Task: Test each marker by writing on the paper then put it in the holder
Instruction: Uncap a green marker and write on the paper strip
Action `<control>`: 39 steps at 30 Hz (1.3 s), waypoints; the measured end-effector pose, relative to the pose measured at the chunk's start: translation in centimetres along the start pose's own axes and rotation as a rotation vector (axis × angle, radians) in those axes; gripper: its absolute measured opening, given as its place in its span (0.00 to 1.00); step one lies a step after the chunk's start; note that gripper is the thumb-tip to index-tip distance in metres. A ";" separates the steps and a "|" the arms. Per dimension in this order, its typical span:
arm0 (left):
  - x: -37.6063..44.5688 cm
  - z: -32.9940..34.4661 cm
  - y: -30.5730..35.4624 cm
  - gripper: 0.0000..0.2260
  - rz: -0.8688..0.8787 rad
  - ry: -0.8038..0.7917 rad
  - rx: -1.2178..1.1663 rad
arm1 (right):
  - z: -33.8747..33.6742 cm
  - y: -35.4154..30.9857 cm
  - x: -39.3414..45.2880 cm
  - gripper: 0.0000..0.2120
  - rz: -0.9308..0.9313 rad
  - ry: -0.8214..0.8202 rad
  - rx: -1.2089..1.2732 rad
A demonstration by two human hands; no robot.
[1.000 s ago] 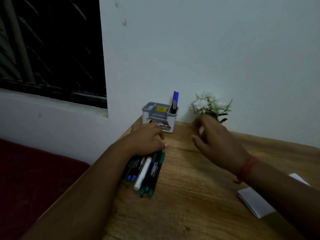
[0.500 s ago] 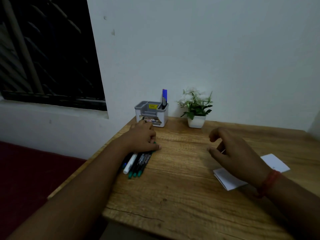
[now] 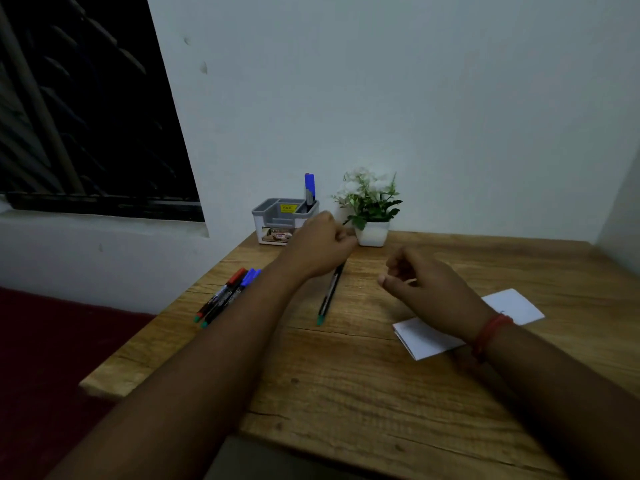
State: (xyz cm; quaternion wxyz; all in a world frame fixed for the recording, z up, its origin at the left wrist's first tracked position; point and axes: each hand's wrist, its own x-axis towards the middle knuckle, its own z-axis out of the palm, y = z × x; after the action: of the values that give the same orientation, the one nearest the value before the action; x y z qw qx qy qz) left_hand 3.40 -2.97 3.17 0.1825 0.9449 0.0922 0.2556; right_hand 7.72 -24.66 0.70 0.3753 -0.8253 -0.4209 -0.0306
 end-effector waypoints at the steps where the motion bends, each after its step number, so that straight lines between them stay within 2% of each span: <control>1: 0.1 0.4 1.4 0.15 -0.010 0.046 -0.073 | -0.2 0.0 0.0 0.13 0.031 0.012 0.040; 5: 0.4 2.2 6.0 0.11 -0.221 0.160 -0.443 | -1.2 0.6 0.1 0.12 0.156 0.014 0.236; 9: -0.2 4.1 7.0 0.12 -0.394 0.218 -0.738 | -2.3 1.1 0.3 0.09 0.322 0.011 0.727; 11: -1.1 4.7 6.6 0.11 -0.464 0.194 -0.917 | -3.2 1.3 0.4 0.07 0.374 0.045 0.804; 13: -1.7 4.9 5.8 0.10 -0.478 0.099 -1.006 | -3.9 1.7 0.6 0.04 0.381 0.100 0.894; 17: -2.4 5.0 4.9 0.10 -0.364 -0.129 -0.851 | -4.6 2.7 0.9 0.05 0.394 0.290 1.192; 19: -2.7 5.2 5.2 0.08 -0.285 -0.192 -0.833 | -4.5 3.2 1.1 0.05 0.404 0.338 1.233; 21: -3.0 5.4 5.7 0.07 -0.210 -0.227 -0.779 | -4.0 3.5 1.1 0.04 0.419 0.316 1.223; 24: -3.3 5.6 5.8 0.08 -0.088 -0.250 -0.655 | -3.3 3.8 1.1 0.04 0.436 0.229 1.202; 27: -3.5 5.8 6.1 0.08 -0.032 -0.239 -0.562 | -2.9 4.0 1.1 0.07 0.441 0.213 1.095; 34: -3.5 6.1 6.9 0.12 -0.019 -0.274 -0.495 | -2.4 4.8 1.3 0.09 0.471 0.268 0.901; 39: -3.0 6.7 7.9 0.10 0.007 -0.212 -0.372 | -1.7 5.1 2.5 0.13 0.550 0.376 0.826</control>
State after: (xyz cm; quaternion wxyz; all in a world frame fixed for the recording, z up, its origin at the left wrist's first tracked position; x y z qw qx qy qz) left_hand 4.91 -13.00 -0.44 0.3616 0.9168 0.0205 0.1683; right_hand 13.49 -25.97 -0.20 0.7324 -0.6688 -0.0913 0.0898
